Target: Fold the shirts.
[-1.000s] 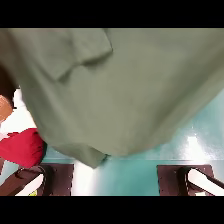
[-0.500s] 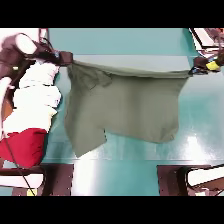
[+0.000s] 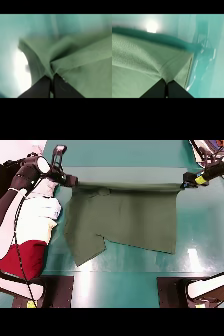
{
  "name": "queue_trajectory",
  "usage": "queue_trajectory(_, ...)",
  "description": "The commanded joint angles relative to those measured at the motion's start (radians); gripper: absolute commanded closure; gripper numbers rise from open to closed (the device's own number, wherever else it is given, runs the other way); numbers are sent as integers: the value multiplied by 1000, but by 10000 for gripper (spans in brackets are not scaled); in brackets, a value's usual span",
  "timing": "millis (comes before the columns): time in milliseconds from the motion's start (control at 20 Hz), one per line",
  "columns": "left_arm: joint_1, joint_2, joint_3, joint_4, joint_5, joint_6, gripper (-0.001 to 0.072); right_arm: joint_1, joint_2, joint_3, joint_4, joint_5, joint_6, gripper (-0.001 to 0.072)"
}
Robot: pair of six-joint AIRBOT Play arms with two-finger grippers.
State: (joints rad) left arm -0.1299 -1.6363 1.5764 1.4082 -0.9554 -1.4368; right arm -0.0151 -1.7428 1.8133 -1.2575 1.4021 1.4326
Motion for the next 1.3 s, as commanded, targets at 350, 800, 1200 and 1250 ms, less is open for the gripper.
queue_trajectory(350, 0, 16, -56, 106, -177, -82, 209, 14, 99, -319, 159, -2, -21, 345)
queue_trajectory(800, 95, 430, -409, 81, -385, -90, 208, -119, 476, -711, 167, 57, -73, 345)
queue_trajectory(1200, 95, 672, -978, -230, -224, -111, 208, -187, 640, -851, 167, 59, -82, 345)
queue_trajectory(1250, 95, 672, -999, -240, -203, -112, 208, -187, 646, -851, 167, 53, -84, 345)
